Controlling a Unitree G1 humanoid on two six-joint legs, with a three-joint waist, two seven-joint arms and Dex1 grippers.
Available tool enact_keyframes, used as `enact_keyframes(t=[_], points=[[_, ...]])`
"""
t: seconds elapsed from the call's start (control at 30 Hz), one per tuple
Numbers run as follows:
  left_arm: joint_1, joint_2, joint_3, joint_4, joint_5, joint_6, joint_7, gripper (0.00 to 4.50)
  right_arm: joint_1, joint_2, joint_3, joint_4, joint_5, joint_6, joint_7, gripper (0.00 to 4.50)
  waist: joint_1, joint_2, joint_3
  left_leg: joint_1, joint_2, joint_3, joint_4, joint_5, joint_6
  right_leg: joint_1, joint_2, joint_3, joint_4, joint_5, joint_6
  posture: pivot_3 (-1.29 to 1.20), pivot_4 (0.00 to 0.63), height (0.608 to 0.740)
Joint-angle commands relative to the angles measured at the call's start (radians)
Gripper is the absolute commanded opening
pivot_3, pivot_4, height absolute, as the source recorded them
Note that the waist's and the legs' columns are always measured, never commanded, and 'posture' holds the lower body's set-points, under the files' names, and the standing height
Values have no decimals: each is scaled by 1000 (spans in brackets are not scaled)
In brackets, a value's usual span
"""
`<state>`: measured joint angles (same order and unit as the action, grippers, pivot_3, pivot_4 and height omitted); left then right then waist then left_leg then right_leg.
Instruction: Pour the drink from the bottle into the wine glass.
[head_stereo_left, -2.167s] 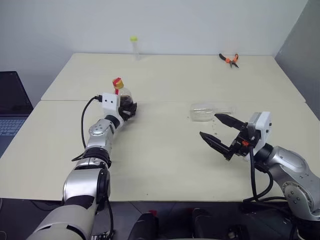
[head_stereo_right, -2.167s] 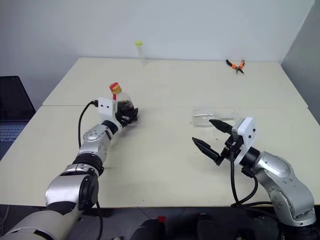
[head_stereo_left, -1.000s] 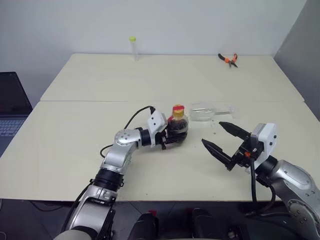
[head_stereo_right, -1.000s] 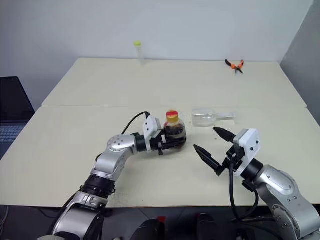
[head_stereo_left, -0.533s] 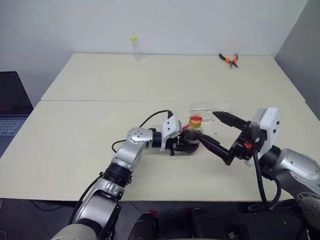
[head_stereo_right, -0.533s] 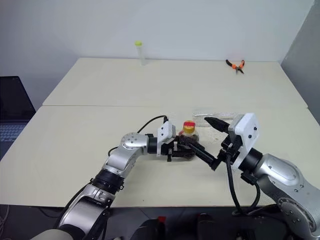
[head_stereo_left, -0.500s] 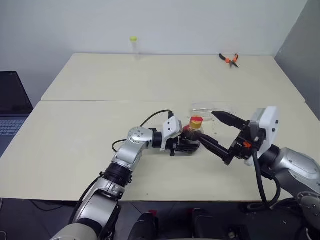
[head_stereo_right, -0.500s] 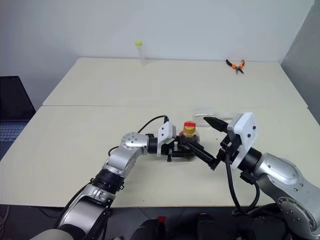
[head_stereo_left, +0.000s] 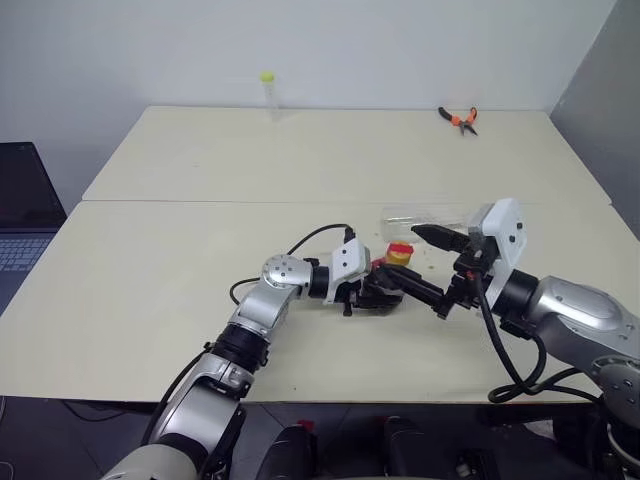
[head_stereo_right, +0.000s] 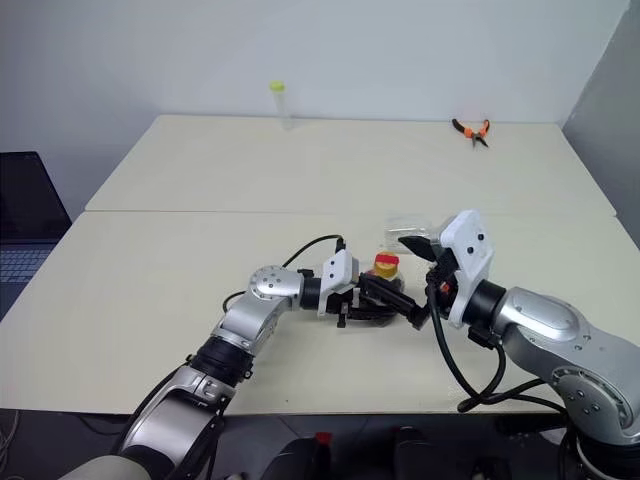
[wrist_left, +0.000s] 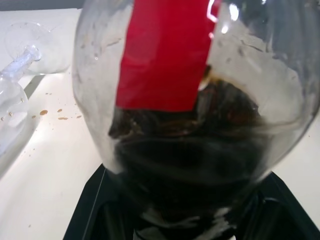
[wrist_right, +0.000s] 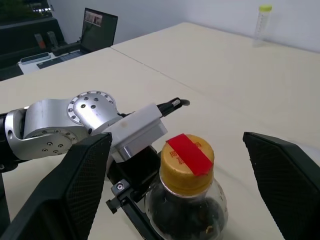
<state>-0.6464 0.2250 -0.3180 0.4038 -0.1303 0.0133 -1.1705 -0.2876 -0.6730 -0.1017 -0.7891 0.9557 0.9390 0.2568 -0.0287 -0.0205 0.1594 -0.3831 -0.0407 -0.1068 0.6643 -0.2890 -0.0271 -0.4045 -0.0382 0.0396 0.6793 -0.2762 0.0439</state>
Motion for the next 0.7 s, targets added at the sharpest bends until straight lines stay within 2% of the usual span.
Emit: enact_keyframes(t=[0.03,0.1,0.3,0.33,0.57,0.6,0.7], points=[[-35,-10,4,-15,-3,-28,-6,1922,-13,-13,5,-2,-16,-4,7,4119,0,0,0,0,0,0,0,0,0,0,0,0,0,0,0,0,150,740],[-34,-10,3,-15,0,-31,-4,1922,-15,-14,16,7,-34,-7,12,3586,0,0,0,0,0,0,0,0,0,0,0,0,0,0,0,0,150,740],[-27,-13,3,-22,7,-32,-3,1920,-33,-8,26,22,-59,-15,20,1376,0,0,0,0,0,0,0,0,0,0,0,0,0,0,0,0,150,740],[-25,-13,3,-24,7,-32,-3,1903,-35,-5,25,23,-59,-16,21,1269,0,0,0,0,0,0,0,0,0,0,0,0,0,0,0,0,150,740],[-11,-10,0,-39,5,-22,-6,1487,-42,-23,0,57,-74,-45,94,1270,0,0,0,0,0,0,0,0,0,0,0,0,0,0,0,0,150,740],[-10,-9,0,-44,2,-17,-10,1438,-49,-40,-2,78,-84,-59,132,1270,0,0,0,0,0,0,0,0,0,0,0,0,0,0,0,0,150,740],[0,1,-1,-75,-16,10,-35,1292,-84,-161,37,197,-169,-152,363,1269,0,0,0,0,0,1,0,0,0,0,0,0,0,0,0,0,150,740]])
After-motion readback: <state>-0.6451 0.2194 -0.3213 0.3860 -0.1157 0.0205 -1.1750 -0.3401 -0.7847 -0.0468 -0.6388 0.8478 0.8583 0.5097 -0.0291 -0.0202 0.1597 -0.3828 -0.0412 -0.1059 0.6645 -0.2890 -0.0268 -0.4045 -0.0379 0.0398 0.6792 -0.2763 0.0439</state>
